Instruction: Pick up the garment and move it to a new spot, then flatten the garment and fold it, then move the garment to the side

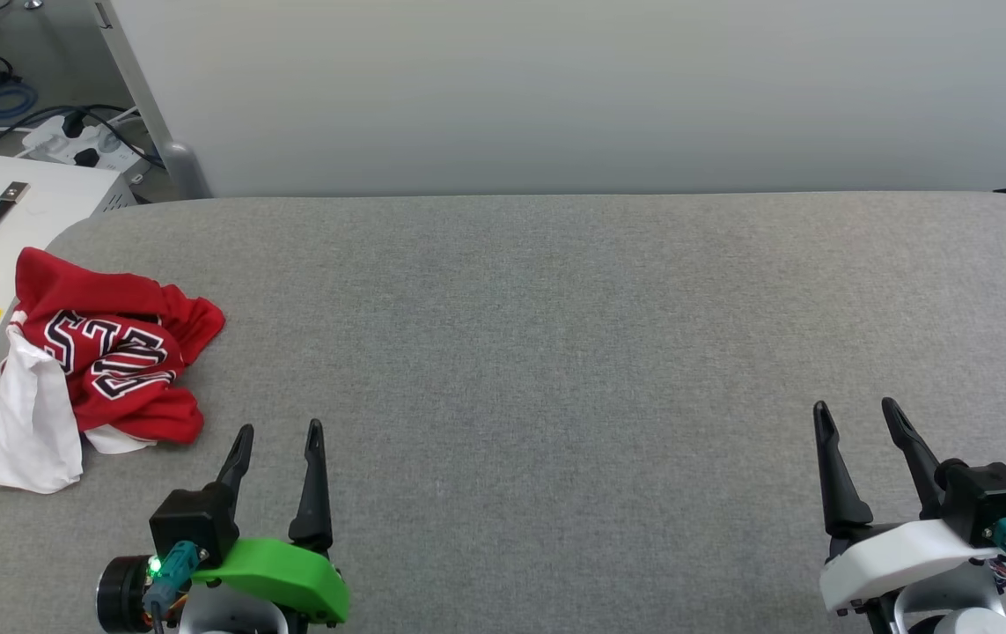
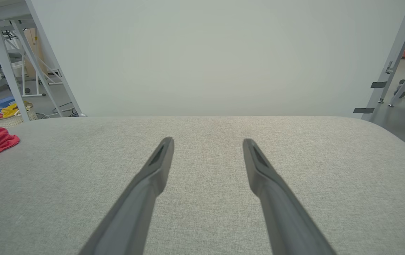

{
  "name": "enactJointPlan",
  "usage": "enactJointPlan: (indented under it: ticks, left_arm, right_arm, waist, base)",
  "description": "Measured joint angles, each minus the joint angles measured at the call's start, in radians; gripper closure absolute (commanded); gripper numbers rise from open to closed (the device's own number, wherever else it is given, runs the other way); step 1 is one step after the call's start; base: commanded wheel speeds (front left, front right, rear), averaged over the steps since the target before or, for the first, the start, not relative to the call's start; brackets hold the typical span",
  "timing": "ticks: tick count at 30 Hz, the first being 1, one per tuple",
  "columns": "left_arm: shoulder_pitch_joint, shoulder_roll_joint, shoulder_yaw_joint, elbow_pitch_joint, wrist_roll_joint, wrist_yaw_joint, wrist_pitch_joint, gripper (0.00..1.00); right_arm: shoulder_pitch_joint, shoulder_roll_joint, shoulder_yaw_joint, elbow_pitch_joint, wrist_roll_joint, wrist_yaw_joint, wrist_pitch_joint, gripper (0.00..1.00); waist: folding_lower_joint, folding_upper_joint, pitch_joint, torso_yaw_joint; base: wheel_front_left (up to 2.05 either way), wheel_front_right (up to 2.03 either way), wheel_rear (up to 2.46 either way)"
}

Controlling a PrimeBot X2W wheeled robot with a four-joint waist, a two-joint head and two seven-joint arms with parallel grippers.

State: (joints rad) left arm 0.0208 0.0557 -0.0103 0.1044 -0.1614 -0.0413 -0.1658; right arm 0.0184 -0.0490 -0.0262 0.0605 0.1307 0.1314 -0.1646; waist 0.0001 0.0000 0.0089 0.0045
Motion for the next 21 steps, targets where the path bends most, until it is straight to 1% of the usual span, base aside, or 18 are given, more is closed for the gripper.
enactJointPlan:
  ticks: [4, 12, 18, 21]
  left_arm:
    - [0.000, 0.000, -0.001, 0.008, -0.007, 0.000, -0.007, 0.00]
    - [0.000, 0.000, 0.007, 0.017, -0.009, -0.005, -0.026, 0.00]
    - [0.000, 0.000, 0.009, 0.023, -0.016, -0.005, -0.038, 0.00]
    - [0.001, 0.000, 0.012, 0.030, -0.016, -0.008, -0.044, 0.00]
  right_arm:
    - [0.000, 0.000, 0.000, 0.010, 0.001, 0.000, -0.008, 0.00]
    - [0.001, 0.000, 0.032, 0.066, -0.004, 0.000, -0.026, 0.00]
    - [0.001, 0.000, 0.052, 0.079, 0.004, 0.000, -0.038, 0.00]
    - [0.001, 0.000, 0.077, 0.078, 0.031, 0.000, -0.044, 0.00]
  waist:
    - [0.0000, 0.0000, 0.001, 0.007]
    - [0.0000, 0.0000, 0.003, 0.051]
    - [0.0000, 0.0000, 0.002, 0.103]
    - [-0.0001, 0.0000, 0.000, 0.139]
  base:
    - [0.00, 0.00, 0.00]
    - [0.00, 0.00, 0.00]
    - [0.00, 0.00, 0.00]
    - [0.00, 0.00, 0.00]
